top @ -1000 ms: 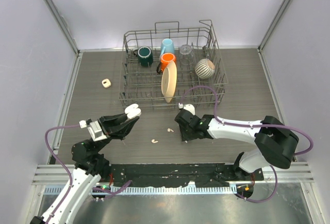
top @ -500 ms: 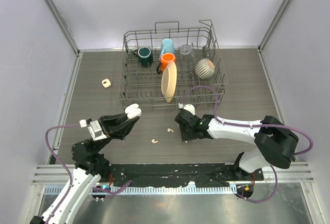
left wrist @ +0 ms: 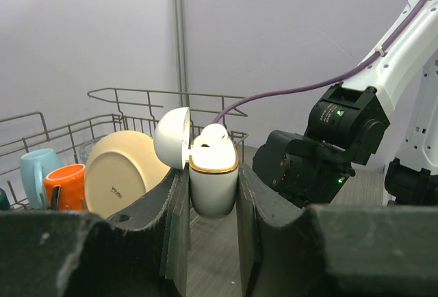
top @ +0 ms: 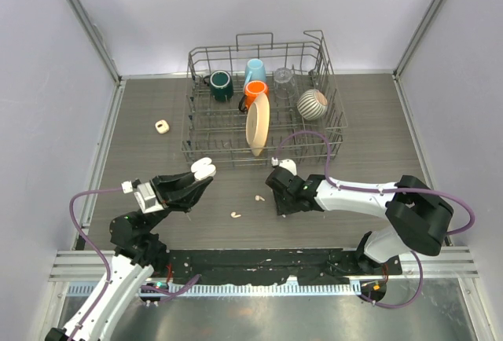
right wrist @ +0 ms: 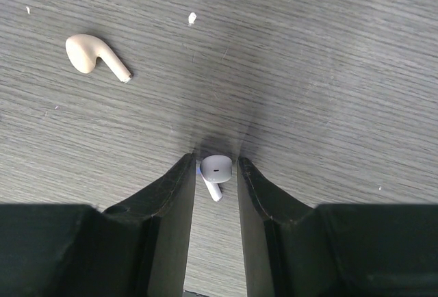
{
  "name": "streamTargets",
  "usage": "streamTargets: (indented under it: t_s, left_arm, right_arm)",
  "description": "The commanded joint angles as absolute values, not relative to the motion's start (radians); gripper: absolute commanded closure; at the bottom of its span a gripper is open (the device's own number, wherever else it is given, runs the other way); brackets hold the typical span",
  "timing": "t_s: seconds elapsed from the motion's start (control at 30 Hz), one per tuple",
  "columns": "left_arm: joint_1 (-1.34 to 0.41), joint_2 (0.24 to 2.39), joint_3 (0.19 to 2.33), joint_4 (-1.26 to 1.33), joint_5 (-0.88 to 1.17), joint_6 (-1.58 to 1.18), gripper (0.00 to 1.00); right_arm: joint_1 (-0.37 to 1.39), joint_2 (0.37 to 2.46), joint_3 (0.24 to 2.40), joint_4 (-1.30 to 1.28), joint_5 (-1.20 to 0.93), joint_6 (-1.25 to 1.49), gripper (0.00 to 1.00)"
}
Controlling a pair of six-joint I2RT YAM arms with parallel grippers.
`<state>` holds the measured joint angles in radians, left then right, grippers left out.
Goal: Insert the wireless bluetooth earbuds into the charging case
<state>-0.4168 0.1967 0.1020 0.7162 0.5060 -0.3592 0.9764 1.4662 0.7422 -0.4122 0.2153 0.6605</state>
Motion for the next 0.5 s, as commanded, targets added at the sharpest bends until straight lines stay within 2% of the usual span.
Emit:
streamTargets:
  t_s: [0.0,0.17,0.3,0.47]
  left_arm:
    - [-0.419,0.201,0.126,0.769,0.505,-0.362,1.00]
    - [-0.419,0.199,0.124,0.767,0.506,-0.362,1.00]
    - [-0.417,0.201,0.126,0.767,0.506,-0.364,1.00]
    - [-0.417,0.201,0.126,0.767,0.505,-0.362,1.00]
  right_arm:
    - [0.983,1.482,0.744,-0.397,0.219,0.676,0.64]
    - [0.983,1.482,0.741,-0.396,0.221,0.680,0.67]
    - [0.983,1.482,0.742,-0.396,0.224,0.678,0.79]
    - [0.982,1.453,0.752,-0.400,0.242,0.677,0.85]
